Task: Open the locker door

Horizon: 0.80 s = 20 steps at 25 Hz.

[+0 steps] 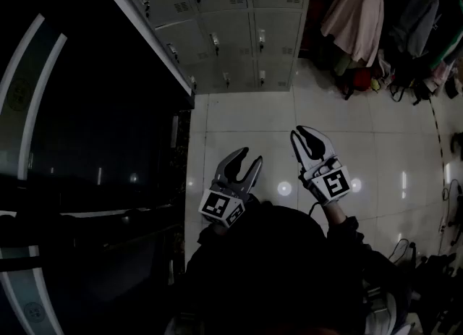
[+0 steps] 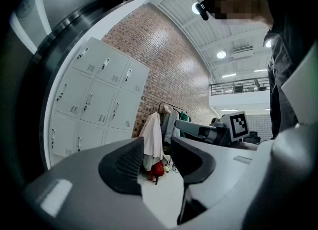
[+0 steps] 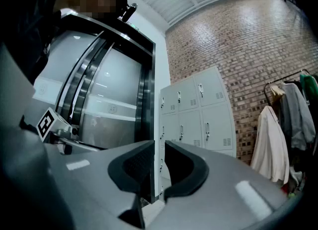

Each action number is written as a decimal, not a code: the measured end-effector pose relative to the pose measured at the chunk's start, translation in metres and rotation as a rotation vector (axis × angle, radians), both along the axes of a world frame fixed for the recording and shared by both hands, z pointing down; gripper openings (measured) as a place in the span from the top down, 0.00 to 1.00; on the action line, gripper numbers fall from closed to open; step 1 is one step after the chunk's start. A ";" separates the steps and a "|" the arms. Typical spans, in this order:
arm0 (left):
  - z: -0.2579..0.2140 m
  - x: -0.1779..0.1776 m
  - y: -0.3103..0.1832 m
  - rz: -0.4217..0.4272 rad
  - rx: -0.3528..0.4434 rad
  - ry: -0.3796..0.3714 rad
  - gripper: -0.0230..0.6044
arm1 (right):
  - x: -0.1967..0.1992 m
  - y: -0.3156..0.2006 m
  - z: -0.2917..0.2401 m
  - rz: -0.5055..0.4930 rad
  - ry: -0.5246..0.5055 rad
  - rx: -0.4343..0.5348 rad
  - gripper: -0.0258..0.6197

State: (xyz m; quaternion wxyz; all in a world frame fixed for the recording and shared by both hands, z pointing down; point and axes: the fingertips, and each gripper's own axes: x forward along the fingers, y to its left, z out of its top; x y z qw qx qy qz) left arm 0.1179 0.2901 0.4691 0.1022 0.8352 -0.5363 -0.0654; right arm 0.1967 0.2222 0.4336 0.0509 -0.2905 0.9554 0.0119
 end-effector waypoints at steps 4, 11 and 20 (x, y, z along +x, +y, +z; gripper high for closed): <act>-0.004 -0.028 -0.032 -0.014 -0.008 -0.016 0.67 | -0.017 -0.047 -0.001 0.025 0.012 -0.012 0.88; 0.014 -0.081 -0.108 -0.020 -0.025 0.013 0.67 | -0.078 -0.163 0.005 0.056 0.065 0.011 0.88; 0.025 -0.164 -0.251 0.054 -0.050 0.074 0.66 | -0.174 -0.353 -0.008 0.120 0.125 0.022 0.87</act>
